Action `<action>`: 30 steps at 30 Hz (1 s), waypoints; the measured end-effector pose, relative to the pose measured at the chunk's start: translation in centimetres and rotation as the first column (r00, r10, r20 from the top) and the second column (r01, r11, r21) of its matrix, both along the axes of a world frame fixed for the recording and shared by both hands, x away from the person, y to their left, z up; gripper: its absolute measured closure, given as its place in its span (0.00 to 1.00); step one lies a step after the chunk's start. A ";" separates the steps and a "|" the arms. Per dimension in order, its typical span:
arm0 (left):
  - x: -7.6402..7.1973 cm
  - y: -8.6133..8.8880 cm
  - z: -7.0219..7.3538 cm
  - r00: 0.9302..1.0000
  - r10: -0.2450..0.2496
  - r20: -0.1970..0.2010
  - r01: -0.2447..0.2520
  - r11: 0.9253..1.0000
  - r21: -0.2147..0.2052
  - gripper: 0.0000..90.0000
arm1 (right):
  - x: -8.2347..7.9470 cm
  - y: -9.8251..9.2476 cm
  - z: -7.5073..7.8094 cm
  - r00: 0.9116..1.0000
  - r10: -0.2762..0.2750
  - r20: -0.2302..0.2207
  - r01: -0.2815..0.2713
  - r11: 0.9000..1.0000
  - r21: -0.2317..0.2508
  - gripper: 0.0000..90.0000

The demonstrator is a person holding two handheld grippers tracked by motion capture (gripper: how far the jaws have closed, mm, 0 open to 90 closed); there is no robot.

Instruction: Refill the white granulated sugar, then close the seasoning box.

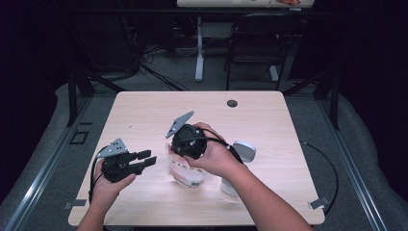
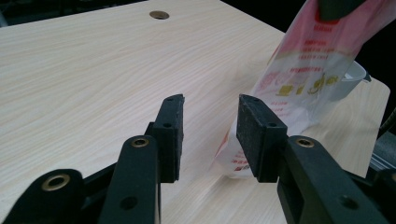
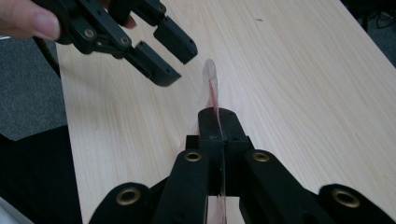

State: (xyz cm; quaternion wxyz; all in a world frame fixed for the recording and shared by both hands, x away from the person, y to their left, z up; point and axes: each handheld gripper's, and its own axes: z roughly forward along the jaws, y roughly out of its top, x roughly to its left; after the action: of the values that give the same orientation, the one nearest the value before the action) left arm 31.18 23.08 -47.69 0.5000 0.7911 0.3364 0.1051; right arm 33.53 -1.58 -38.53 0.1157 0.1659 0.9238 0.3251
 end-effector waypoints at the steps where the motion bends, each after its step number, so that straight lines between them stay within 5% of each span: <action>1: 0.0 -0.1 0.0 1.000 -0.005 0.002 0.005 1.000 0.008 0.68 | -0.1 0.0 0.1 1.000 -0.003 0.003 0.002 1.000 0.012 1.00; 26: -0.2 -1.3 -0.7 0.997 -0.078 -0.015 0.078 0.997 0.020 0.62 | -0.9 -2.5 2.1 0.999 -0.011 0.043 0.009 0.999 0.043 1.00; 30: -0.2 -1.7 -0.7 0.995 -0.099 0.007 0.099 0.995 0.011 0.60 | -1.0 -2.9 2.3 0.999 -0.015 0.051 0.013 0.999 0.052 1.00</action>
State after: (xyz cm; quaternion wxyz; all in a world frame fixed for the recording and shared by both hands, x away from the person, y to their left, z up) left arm 30.98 21.33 -48.43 0.5016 0.8091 0.2942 0.0852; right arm 32.55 -4.48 -36.20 0.1374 0.1669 0.9105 0.3525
